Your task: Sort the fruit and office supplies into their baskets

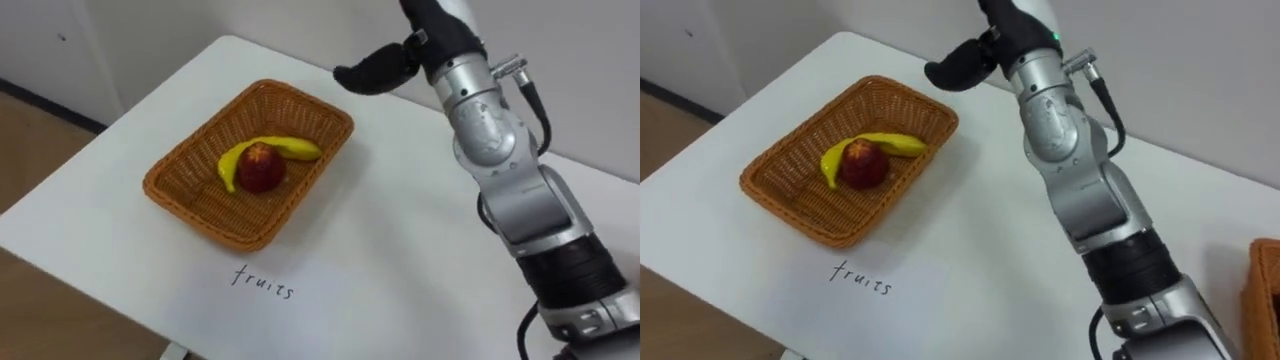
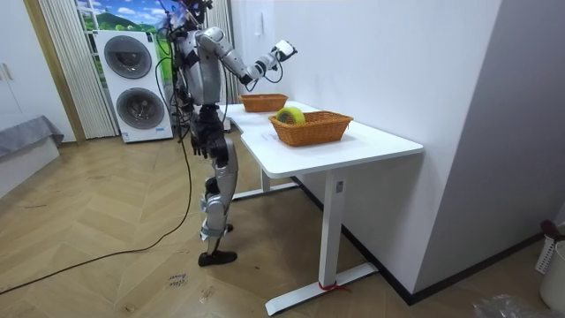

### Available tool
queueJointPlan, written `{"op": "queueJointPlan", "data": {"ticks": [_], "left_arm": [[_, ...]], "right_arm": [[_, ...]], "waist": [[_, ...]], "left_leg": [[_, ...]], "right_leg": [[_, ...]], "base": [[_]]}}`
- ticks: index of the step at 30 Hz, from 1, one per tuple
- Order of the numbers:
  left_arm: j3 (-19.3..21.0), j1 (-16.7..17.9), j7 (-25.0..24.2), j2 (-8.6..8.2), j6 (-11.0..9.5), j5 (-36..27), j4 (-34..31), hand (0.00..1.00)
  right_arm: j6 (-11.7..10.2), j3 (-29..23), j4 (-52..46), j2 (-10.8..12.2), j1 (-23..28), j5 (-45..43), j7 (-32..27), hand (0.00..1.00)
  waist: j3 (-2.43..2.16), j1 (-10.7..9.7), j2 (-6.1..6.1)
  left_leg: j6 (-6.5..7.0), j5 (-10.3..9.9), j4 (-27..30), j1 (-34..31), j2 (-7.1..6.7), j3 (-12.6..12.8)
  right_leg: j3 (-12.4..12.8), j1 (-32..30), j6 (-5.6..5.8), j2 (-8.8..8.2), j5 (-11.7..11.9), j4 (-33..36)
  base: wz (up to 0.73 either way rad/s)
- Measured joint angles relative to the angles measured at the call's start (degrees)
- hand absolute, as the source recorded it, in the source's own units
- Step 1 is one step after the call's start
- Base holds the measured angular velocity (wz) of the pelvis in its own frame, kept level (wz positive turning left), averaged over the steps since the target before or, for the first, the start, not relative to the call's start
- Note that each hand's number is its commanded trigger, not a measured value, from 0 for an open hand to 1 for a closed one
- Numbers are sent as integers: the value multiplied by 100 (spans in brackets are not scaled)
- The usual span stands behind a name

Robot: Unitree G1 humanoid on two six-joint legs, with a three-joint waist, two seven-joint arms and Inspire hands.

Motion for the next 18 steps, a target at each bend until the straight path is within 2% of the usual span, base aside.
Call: {"op": "queueJointPlan", "data": {"ticks": [3, 5, 9, 12, 13, 17, 18], "left_arm": [[-4, -12, -5, 17, -86, -3, -62, 0], [-23, -36, -15, 23, -127, -2, -100, 0], [-12, -63, -19, 22, -201, -13, -100, 0], [1, -44, -19, 35, -208, -113, -100, 0], [-3, -25, -22, 35, -208, -147, -100, 0], [-2, 14, -28, 41, -233, -281, -90, 0], [-1, 19, -27, 50, -270, -281, -87, 0]], "right_arm": [[-36, -157, -64, -142, 4, -9, -79, 0], [-57, -258, -87, -330, 67, 10, -105, 0], [-83, -594, -148, -424, 353, 10, -165, 0], [-80, -904, -197, -491, 607, -103, -183, 0], [-75, -1010, -253, -504, 675, -137, -183, 0], [-79, -1483, -426, -542, 781, -175, -261, 0], [-83, -1563, -431, -567, 784, -159, -279, 0]], "waist": [[-15, -115, -14], [-40, -257, -49], [-51, -422, -63], [-40, -595, -31], [-31, -713, -5], [-67, -1065, 111], [-67, -1088, 122]], "left_leg": [[-1, 0, -49, 54, 48, 125], [-1, 0, -54, 69, 54, 151], [-1, 0, -52, 105, 58, 216], [-1, -1, -69, 155, 69, 307], [0, -1, -77, 167, 78, 350], [0, -1, -137, 188, 110, 497], [0, -1, -154, 211, 123, 534]], "right_leg": [[124, -13, -21, 27, 13, 11], [132, -19, -28, 29, 18, 13], [236, -7, -29, 28, 21, 5], [323, -2, -29, 26, 21, 10], [366, -9, -30, 28, 22, 11], [474, -94, -40, 43, 31, 87], [516, -108, -41, 52, 32, 109]], "base": [[-20], [-7], [-7], [-14], [-17], [-16], [-30]]}}
